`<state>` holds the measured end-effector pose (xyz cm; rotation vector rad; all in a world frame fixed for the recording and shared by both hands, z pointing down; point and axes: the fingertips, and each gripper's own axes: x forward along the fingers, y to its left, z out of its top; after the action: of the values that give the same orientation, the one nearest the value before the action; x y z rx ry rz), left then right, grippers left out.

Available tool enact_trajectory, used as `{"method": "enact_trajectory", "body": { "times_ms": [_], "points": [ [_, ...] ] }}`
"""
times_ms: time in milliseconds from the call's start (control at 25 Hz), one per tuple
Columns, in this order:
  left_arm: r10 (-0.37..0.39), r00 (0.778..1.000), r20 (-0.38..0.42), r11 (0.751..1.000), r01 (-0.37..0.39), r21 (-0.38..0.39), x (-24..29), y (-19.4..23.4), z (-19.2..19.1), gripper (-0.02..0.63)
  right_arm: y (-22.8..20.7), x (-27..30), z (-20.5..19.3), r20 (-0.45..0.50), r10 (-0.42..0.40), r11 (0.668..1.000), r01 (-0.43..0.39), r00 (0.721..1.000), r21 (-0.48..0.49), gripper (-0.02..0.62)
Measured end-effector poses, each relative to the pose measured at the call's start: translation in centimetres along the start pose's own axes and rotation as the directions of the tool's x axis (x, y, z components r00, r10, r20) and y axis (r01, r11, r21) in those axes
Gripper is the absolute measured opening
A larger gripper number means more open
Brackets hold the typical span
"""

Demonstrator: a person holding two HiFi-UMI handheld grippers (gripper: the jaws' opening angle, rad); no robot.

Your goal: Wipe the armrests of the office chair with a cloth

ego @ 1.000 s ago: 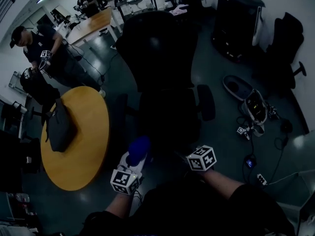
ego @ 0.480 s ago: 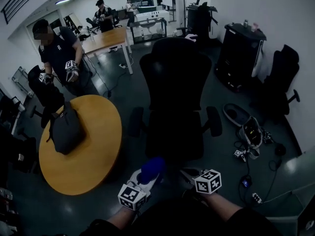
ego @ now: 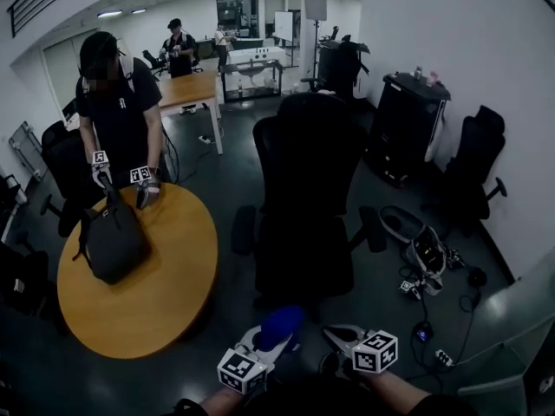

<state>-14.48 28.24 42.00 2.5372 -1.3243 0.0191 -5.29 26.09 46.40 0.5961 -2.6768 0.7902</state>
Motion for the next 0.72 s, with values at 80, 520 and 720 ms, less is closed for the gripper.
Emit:
{"method": "enact_trajectory", "body": {
  "times_ms": [80, 520, 720],
  "points": [
    [0.001, 1.000, 0.008, 1.000, -0.001, 0.001, -0.5, -0.2, 0.1, 0.130, 0.5, -0.6, 0.2, 0.017, -0.012, 1.000, 0.013, 1.000, -0.027, 0.005],
    [0.091, 0.993, 0.077, 0.995, -0.092, 0.022, -0.1, -2.8, 5.4, 0.130, 1.0, -4.0, 6.0, 0.187, 0.001, 0.976, 0.040, 0.982, -0.214, 0.005],
    [0.077, 0.994, 0.076, 0.996, -0.081, 0.049, 2.5, -5.4, 6.2, 0.130, -0.3, -6.4, 7.5, 0.225, 0.040, 0.976, 0.010, 0.973, -0.217, 0.005]
  ]
}}
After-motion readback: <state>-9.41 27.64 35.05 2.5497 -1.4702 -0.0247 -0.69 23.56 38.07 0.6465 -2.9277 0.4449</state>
